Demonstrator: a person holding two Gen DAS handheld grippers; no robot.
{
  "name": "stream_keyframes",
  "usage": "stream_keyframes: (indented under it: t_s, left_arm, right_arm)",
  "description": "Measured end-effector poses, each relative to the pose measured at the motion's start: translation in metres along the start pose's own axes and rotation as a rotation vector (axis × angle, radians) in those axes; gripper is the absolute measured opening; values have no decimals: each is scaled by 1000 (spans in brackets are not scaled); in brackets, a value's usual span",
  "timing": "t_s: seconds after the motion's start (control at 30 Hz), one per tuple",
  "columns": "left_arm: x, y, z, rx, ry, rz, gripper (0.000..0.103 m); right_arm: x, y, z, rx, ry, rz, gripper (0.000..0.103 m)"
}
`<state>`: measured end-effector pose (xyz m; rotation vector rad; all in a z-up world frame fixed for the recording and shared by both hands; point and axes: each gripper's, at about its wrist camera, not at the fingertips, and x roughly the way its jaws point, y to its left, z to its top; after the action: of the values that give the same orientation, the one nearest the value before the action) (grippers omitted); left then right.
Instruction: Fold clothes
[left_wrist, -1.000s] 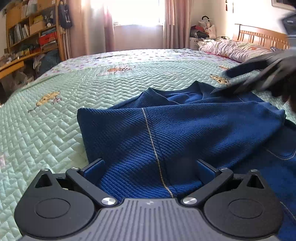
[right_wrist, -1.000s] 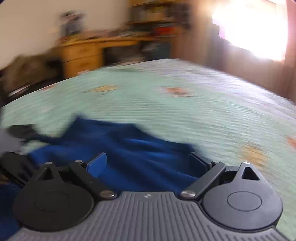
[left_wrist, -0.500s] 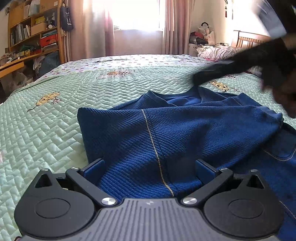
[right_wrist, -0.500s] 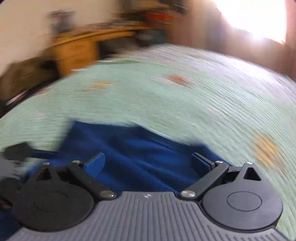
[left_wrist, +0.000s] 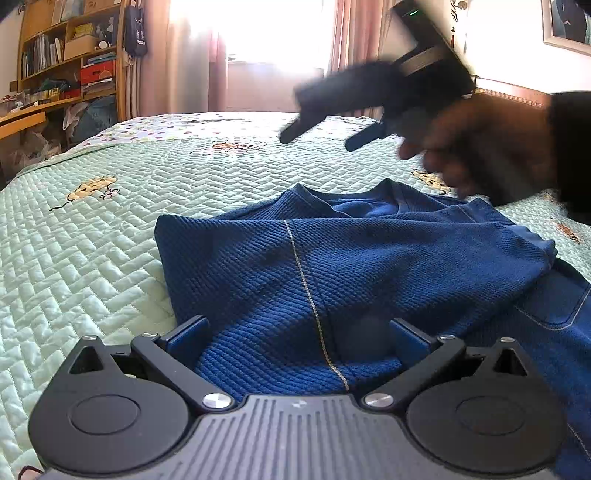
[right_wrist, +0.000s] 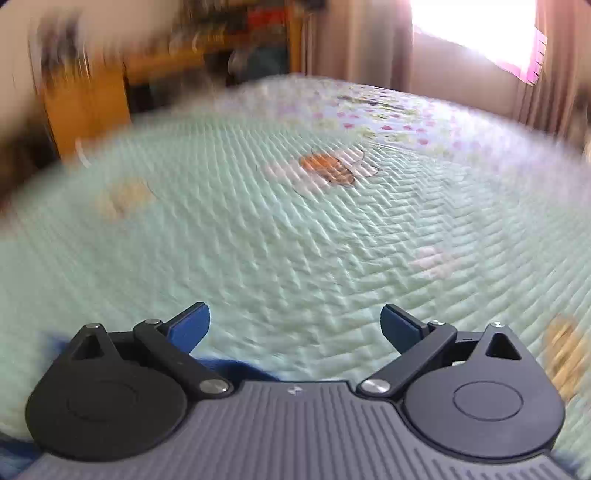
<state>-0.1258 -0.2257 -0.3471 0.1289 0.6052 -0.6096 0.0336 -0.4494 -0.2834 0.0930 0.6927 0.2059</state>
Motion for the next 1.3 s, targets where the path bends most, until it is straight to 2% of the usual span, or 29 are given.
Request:
stream_keyframes:
  t_s: [0.07, 0.1, 0.17, 0.2, 0.27, 0.33, 0.37, 0.63, 0.67, 0.7, 0.77, 0.8, 0.83, 0.9, 0.93, 1.0, 1.03, 1.1, 1.17, 1.2, 1.23, 1.3]
  left_arm:
    - [0, 0, 0, 0, -1, 0, 102]
    - [0, 1, 0, 0, -2, 0, 102]
    - [0, 1, -1, -2, -3, -1, 102]
    - [0, 1, -2, -2, -3, -1, 102]
    - [1, 2, -2, -5, -4, -2, 102]
    - [1, 3, -1, -7, -4, -3, 102]
    - [2, 4, -1, -6, -4, -3, 102]
    - [1, 3, -1, -6, -6, -4, 102]
    - [1, 3, -2, -6, -6, -3, 102]
    - [1, 3, -2, -7, -6, -3, 102]
    - [1, 4, -2, -9, -7, -5, 102]
    - [1, 4, -2, -10, -7, -6, 102]
    - [1, 4, -2, -9, -7, -6, 102]
    - [1, 4, -2, -11, -8, -7, 102]
    - [1, 4, -2, -12, -8, -8, 102]
    - [1, 3, -2, -11, -9, -7, 102]
    - [1, 3, -2, -10, -8, -6, 102]
    - [1, 3, -2, -9, -8, -5, 102]
    - [1, 3, -2, -10, -7, -3, 102]
    - [1, 3, -2, -10, -7, -2, 102]
    - [1, 2, -2, -8, -5, 0, 102]
    - [2, 1, -2, -1, -3, 6, 102]
  right_arm:
    - [-18, 29, -20, -104, 37, 138, 99]
    - [-19, 43, -34, -181, 70, 157, 99]
    - [-15, 60, -59, -318, 118, 127, 98]
    - [-10, 56, -64, -339, 130, 85, 98]
    - [-1, 20, -59, -261, 128, -74, 98]
    - [-4, -30, -45, -84, 117, -303, 96]
    - [-8, -43, -45, -37, 116, -343, 94]
    - [-51, -54, -96, 19, 145, -110, 95]
    - [-47, -65, -94, 38, 127, -109, 95]
    - [-42, -85, -84, 83, 98, -167, 94]
    - [-44, -122, -63, 197, 56, -343, 94]
    - [-50, -133, -57, 258, 29, -391, 94]
    - [-65, -134, -58, 312, -10, -367, 94]
    - [-94, -113, -71, 350, -58, -213, 94]
    - [-103, -93, -82, 325, -42, -152, 94]
    - [-99, -56, -111, 215, 35, -107, 94]
    - [-94, -52, -119, 145, 73, -134, 94]
    - [-86, -65, -127, 51, 114, -249, 93]
    - [-92, -102, -123, 103, 108, -405, 96]
    - [-104, -116, -119, 172, 98, -469, 94]
    - [-121, -117, -122, 218, 68, -478, 94]
    - [-153, -99, -136, 217, -1, -398, 94]
